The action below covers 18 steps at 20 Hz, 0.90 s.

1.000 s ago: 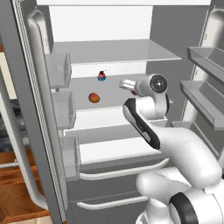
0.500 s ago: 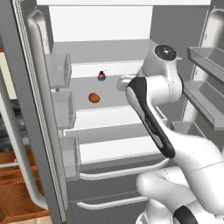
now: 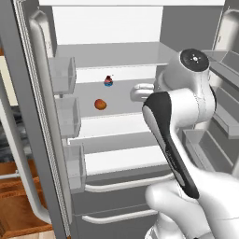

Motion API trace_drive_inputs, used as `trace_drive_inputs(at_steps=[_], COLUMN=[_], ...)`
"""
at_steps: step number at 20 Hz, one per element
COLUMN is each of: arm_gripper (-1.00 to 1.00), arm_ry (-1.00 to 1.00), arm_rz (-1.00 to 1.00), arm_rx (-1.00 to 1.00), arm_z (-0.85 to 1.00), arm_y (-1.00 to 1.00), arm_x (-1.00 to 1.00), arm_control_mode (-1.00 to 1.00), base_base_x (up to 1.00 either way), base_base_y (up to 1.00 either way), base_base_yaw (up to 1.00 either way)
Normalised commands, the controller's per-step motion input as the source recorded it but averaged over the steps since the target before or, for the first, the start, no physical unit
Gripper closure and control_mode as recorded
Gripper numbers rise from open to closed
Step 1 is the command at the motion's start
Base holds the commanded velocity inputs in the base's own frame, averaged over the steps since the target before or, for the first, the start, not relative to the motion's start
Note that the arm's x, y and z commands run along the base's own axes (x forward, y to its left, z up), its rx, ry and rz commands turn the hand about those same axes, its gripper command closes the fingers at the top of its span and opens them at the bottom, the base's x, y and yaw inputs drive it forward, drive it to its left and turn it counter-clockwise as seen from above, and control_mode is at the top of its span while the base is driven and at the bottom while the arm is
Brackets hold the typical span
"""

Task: Pick the two mangos from the fridge and place them on the plate next to the blender to make a fruit smoothie.

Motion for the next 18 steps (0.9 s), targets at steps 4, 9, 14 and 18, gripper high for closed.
trace_drive_inputs(at_steps=[4, 9, 14, 18], arm_gripper=[1.00, 1.00, 1.00, 1.00], arm_ry=[0.01, 0.00, 0.00, 0.00], arm_rz=[0.00, 0.00, 0.00, 0.00], arm_rx=[0.00, 0.00, 0.00, 0.00], arm_z=[0.00, 0.00, 0.00, 0.00], arm_y=[0.00, 0.00, 0.00, 0.00], arm_x=[-0.23, 0.00, 0.00, 0.00], arm_control_mode=[1.00, 1.00, 1.00, 1.00], base_base_x=[-0.31, -0.61, -0.96, -1.00], base_base_y=[0.22, 0.59, 0.02, 0.08], base_base_yaw=[0.02, 0.02, 0.05, 0.30])
